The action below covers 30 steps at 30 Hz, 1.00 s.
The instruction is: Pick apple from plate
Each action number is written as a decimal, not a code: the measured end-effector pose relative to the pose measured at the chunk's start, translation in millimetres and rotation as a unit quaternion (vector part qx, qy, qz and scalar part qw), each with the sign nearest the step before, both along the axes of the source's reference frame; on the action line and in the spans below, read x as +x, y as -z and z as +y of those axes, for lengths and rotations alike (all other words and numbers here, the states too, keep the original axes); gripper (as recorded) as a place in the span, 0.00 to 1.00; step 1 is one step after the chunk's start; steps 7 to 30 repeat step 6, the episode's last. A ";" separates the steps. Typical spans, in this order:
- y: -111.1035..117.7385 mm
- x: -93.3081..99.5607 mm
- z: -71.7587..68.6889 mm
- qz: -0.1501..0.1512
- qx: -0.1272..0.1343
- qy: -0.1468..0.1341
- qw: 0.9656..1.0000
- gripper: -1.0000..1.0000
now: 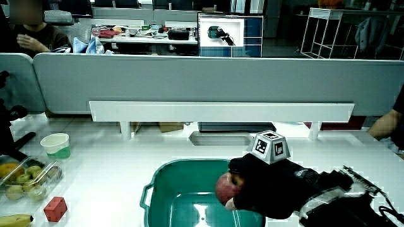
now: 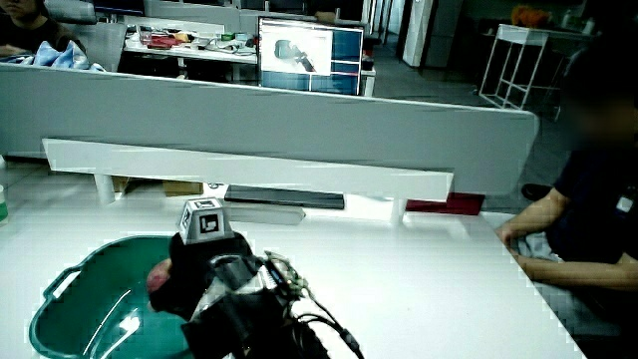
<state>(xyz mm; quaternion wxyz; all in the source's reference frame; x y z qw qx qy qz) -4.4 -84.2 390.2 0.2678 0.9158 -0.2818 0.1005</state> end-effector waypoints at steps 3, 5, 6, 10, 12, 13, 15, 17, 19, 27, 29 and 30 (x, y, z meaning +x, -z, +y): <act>9.1 11.2 2.2 -0.005 0.008 -0.006 1.000 1.00; 11.4 16.4 2.6 0.005 0.015 -0.004 1.000 1.00; 11.9 19.9 2.5 -0.008 0.010 -0.012 1.000 1.00; 11.9 19.9 2.5 -0.008 0.010 -0.012 1.000 1.00; 11.9 19.9 2.5 -0.008 0.010 -0.012 1.000 1.00; 11.9 19.9 2.5 -0.008 0.010 -0.012 1.000 1.00; 11.9 19.9 2.5 -0.008 0.010 -0.012 1.000 1.00; 11.9 19.9 2.5 -0.008 0.010 -0.012 1.000 1.00; 11.9 19.9 2.5 -0.008 0.010 -0.012 1.000 1.00; 11.9 19.9 2.5 -0.008 0.010 -0.012 1.000 1.00; 11.9 19.9 2.5 -0.008 0.010 -0.012 1.000 1.00; 11.9 19.9 2.5 -0.008 0.010 -0.012 1.000 1.00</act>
